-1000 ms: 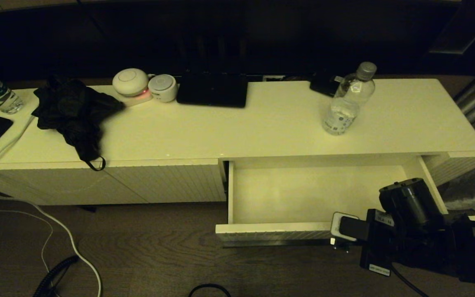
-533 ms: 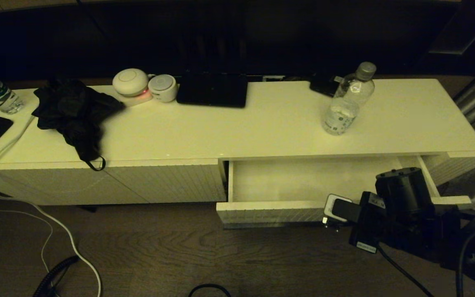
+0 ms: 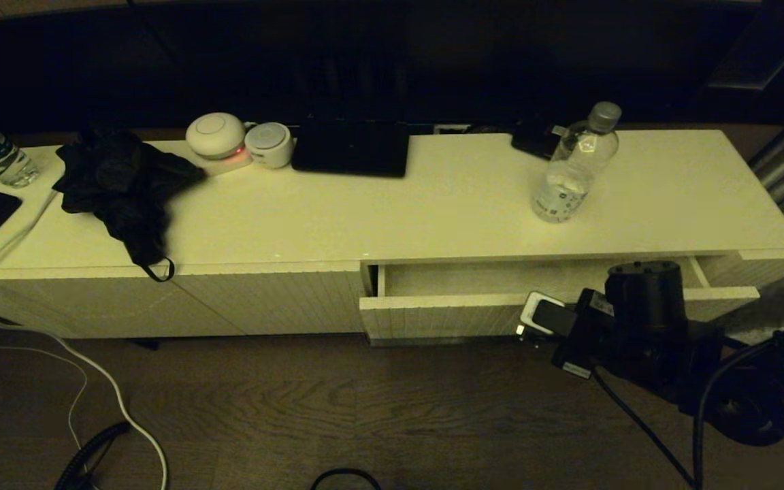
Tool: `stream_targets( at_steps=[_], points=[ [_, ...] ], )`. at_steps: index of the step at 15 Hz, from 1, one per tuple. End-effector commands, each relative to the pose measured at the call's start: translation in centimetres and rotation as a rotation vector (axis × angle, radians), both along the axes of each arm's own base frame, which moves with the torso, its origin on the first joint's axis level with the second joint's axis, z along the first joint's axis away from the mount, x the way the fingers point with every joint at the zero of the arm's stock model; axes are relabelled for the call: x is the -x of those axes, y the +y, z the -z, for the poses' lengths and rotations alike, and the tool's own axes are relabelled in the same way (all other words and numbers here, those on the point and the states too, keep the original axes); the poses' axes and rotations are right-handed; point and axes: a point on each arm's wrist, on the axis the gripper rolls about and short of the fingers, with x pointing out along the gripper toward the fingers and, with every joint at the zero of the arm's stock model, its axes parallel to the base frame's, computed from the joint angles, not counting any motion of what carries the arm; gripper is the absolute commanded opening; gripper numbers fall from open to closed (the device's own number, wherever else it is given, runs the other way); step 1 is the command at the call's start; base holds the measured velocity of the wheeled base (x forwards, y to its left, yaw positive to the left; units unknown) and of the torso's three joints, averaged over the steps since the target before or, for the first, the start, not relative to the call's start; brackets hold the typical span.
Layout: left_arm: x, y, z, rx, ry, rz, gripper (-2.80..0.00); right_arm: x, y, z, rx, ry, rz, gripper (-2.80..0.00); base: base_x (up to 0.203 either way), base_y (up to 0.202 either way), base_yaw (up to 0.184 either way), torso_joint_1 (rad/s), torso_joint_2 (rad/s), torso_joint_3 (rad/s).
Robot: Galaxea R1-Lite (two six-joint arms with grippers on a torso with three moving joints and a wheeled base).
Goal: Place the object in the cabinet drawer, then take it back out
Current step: Close the drawer
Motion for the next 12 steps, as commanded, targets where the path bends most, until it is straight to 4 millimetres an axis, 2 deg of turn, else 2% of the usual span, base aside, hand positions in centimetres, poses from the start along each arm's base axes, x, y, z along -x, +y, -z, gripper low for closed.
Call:
stream_targets(
  at_steps=[1, 12],
  points=[
    [0.0, 0.0, 0.0, 0.006, -0.002, 0.000, -2.80, -1.1, -0.1, 0.7, 0.002, -0.008, 0.016, -2.80, 0.000, 0.000, 0.000, 0.000, 0.00, 0.000],
    [0.0, 0.0, 0.0, 0.006, -0.002, 0.000, -2.80, -5.1, 0.3, 0.1, -0.032, -0.095, 0.046, -2.80, 0.000, 0.000, 0.000, 0.000, 0.00, 0.000]
  ],
)
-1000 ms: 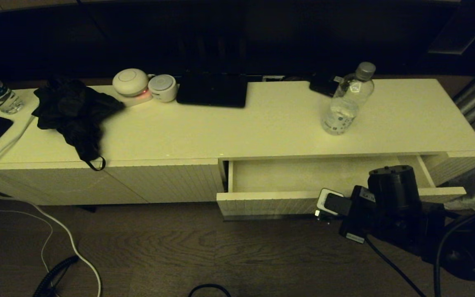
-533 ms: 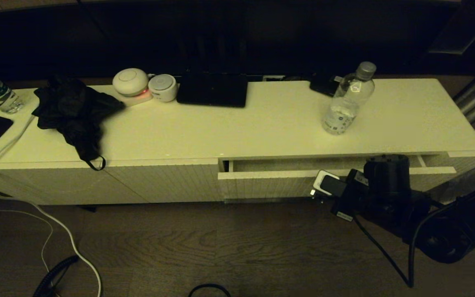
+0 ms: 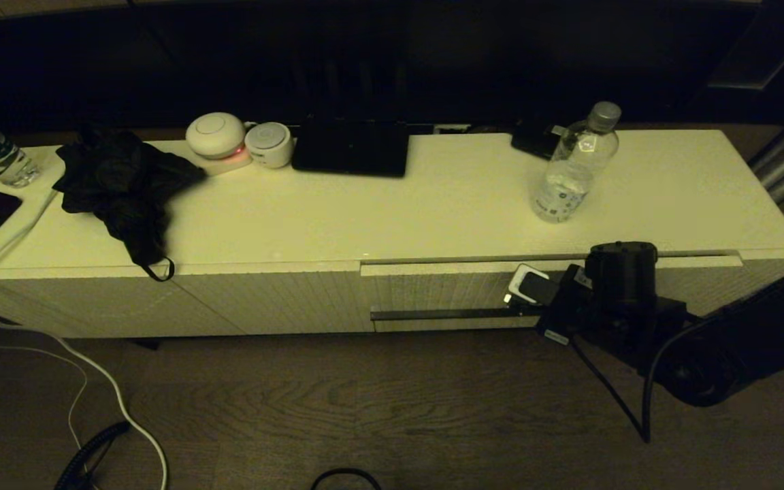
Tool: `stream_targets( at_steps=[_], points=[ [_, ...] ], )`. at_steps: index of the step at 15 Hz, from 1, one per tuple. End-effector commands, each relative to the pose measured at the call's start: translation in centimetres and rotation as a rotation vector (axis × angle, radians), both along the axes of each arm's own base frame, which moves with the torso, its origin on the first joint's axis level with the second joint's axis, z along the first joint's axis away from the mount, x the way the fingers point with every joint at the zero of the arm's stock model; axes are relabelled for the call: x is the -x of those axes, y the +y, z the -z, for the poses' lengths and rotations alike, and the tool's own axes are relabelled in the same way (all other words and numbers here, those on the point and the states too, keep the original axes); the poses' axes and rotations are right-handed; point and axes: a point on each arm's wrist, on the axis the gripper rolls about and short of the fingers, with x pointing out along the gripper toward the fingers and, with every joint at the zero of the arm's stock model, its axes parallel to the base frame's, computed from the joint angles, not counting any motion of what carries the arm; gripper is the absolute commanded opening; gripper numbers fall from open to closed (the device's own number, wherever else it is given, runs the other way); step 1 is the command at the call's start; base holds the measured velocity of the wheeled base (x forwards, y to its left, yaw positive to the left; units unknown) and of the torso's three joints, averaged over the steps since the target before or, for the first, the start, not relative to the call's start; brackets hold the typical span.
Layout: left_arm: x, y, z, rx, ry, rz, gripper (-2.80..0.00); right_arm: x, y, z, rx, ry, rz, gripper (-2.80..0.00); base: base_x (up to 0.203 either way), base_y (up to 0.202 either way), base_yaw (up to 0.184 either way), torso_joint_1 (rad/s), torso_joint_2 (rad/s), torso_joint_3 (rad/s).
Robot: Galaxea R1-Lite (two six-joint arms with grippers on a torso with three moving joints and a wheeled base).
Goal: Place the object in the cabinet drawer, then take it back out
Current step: Close the drawer
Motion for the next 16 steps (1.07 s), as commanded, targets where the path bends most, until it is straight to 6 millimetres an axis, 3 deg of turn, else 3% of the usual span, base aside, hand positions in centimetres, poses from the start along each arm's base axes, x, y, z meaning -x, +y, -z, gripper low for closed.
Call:
stream_targets(
  at_steps=[1, 6, 9, 12, 16],
  points=[
    [0.0, 0.0, 0.0, 0.006, -0.002, 0.000, -2.80, -1.0, -0.3, 0.3, -0.001, -0.006, 0.018, -2.80, 0.000, 0.000, 0.000, 0.000, 0.00, 0.000],
    [0.0, 0.0, 0.0, 0.006, -0.002, 0.000, -2.80, -1.7, -1.3, 0.7, -0.009, -0.025, 0.053, -2.80, 0.000, 0.000, 0.000, 0.000, 0.00, 0.000],
    [0.0, 0.0, 0.0, 0.006, -0.002, 0.000, -2.80, -1.5, -2.2, -0.4, -0.019, -0.047, 0.074, -2.80, 0.000, 0.000, 0.000, 0.000, 0.00, 0.000],
    [0.0, 0.0, 0.0, 0.006, -0.002, 0.000, -2.80, 0.7, -3.5, -2.5, -0.028, -0.076, 0.090, -2.80, 0.000, 0.000, 0.000, 0.000, 0.00, 0.000],
    [0.0, 0.0, 0.0, 0.006, -0.002, 0.000, -2.80, 6.5, -5.6, -6.4, -0.047, -0.157, 0.100, -2.80, 0.000, 0.000, 0.000, 0.000, 0.00, 0.000]
  ],
)
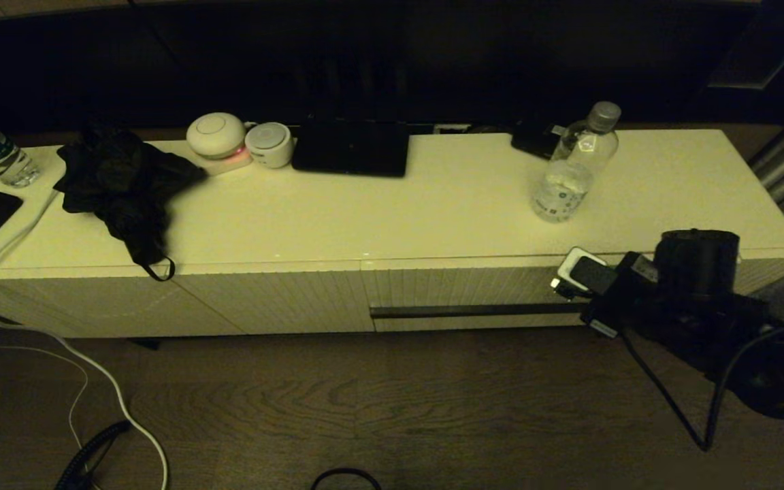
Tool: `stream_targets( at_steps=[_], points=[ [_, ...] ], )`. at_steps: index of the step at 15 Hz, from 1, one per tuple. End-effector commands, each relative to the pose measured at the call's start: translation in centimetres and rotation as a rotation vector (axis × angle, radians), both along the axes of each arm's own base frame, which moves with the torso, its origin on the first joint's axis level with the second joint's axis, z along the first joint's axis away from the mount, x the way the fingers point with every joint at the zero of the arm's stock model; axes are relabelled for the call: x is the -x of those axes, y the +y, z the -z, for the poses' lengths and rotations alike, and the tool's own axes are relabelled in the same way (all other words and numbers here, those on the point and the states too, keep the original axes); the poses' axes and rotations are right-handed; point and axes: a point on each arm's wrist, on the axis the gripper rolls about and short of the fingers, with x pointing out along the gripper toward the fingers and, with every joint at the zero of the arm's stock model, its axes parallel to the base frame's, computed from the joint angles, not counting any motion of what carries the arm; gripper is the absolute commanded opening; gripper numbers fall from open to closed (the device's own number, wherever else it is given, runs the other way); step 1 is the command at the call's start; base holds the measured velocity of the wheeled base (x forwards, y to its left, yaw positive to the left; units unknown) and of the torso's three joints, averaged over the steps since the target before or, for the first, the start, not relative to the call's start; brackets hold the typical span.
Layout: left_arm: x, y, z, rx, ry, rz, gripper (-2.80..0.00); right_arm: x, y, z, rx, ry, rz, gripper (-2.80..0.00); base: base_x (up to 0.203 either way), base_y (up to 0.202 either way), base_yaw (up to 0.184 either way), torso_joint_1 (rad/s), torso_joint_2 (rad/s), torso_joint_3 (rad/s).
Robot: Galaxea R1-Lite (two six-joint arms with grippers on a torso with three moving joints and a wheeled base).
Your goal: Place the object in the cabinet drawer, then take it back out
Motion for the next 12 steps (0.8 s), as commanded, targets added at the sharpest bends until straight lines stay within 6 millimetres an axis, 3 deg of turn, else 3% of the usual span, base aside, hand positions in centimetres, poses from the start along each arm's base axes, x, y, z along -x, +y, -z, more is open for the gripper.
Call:
stream_targets(
  at_steps=[1, 4, 6, 9, 12],
  points=[
    [0.0, 0.0, 0.0, 0.005, -0.002, 0.000, -2.80, 4.8, -1.9, -4.4, -0.027, -0.119, 0.020, -2.80, 0.000, 0.000, 0.000, 0.000, 0.00, 0.000],
    [0.0, 0.0, 0.0, 0.005, -0.002, 0.000, -2.80, 10.6, -5.0, -7.8, -0.056, -0.171, 0.109, -2.80, 0.000, 0.000, 0.000, 0.000, 0.00, 0.000],
    [0.0, 0.0, 0.0, 0.005, -0.002, 0.000, -2.80, 14.8, -6.5, -9.2, -0.164, -0.194, 0.182, -2.80, 0.000, 0.000, 0.000, 0.000, 0.00, 0.000],
    [0.0, 0.0, 0.0, 0.005, -0.003, 0.000, -2.80, 20.7, -8.0, -9.5, -0.453, -0.264, 0.293, -2.80, 0.000, 0.000, 0.000, 0.000, 0.00, 0.000],
    [0.0, 0.0, 0.0, 0.005, -0.002, 0.000, -2.80, 26.5, -8.3, -8.2, -0.657, -0.350, 0.341, -2.80, 0.000, 0.000, 0.000, 0.000, 0.00, 0.000]
  ],
)
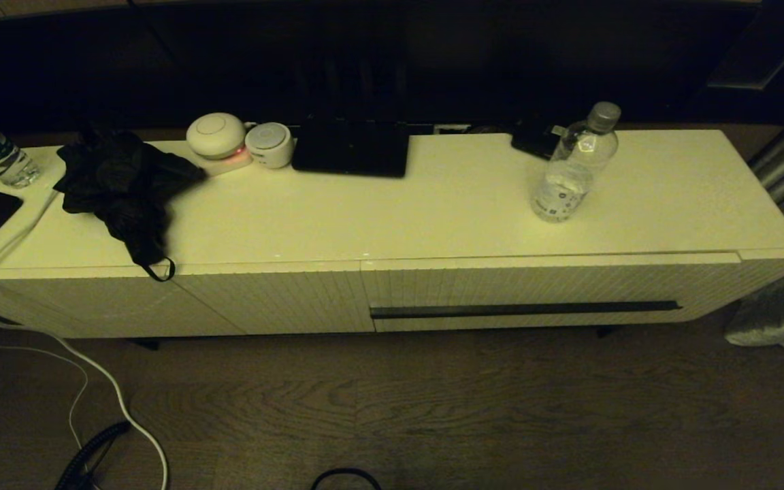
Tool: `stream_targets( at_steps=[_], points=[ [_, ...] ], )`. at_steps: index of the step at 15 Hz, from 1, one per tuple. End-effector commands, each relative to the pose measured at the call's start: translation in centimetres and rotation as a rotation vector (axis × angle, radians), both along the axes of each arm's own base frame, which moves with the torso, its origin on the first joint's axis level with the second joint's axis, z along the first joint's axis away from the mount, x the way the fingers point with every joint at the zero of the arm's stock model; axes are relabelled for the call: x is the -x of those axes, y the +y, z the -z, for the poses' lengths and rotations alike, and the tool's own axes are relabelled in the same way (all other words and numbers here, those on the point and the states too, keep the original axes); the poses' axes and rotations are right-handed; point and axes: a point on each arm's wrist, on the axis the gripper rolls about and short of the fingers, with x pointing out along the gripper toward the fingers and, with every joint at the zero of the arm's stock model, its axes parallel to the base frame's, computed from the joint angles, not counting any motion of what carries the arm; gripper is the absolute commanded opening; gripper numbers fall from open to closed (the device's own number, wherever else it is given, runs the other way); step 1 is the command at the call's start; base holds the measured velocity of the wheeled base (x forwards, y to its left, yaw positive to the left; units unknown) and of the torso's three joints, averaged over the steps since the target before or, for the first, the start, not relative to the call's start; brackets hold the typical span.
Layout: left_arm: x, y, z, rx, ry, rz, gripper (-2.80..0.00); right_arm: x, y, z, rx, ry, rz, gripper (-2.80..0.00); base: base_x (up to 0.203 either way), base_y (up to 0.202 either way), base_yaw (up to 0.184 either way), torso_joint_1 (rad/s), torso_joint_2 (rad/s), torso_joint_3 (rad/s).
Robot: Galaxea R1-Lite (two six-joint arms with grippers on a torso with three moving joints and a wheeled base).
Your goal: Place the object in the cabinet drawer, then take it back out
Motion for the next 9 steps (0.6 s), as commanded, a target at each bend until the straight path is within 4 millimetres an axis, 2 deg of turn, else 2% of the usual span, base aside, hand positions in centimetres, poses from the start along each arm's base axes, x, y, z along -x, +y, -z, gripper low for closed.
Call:
stream_targets(
  at_steps=[1, 3, 5, 7, 9],
  points=[
    [0.0, 0.0, 0.0, 0.006, -0.002, 0.000, -2.80, 6.6, -0.1, 0.5, -0.126, -0.188, 0.032, -2.80, 0.000, 0.000, 0.000, 0.000, 0.00, 0.000],
    [0.0, 0.0, 0.0, 0.006, -0.002, 0.000, -2.80, 9.7, 0.0, 2.1, -0.193, -0.221, 0.038, -2.80, 0.000, 0.000, 0.000, 0.000, 0.00, 0.000],
    [0.0, 0.0, 0.0, 0.006, -0.002, 0.000, -2.80, 12.0, 0.1, 4.5, -0.236, -0.214, 0.035, -2.80, 0.000, 0.000, 0.000, 0.000, 0.00, 0.000],
    [0.0, 0.0, 0.0, 0.006, -0.002, 0.000, -2.80, 13.3, 0.2, 7.1, -0.268, -0.215, -0.003, -2.80, 0.000, 0.000, 0.000, 0.000, 0.00, 0.000],
    [0.0, 0.0, 0.0, 0.006, -0.002, 0.000, -2.80, 13.6, 0.2, 9.9, -0.364, -0.216, -0.033, -2.80, 0.000, 0.000, 0.000, 0.000, 0.00, 0.000]
  ],
)
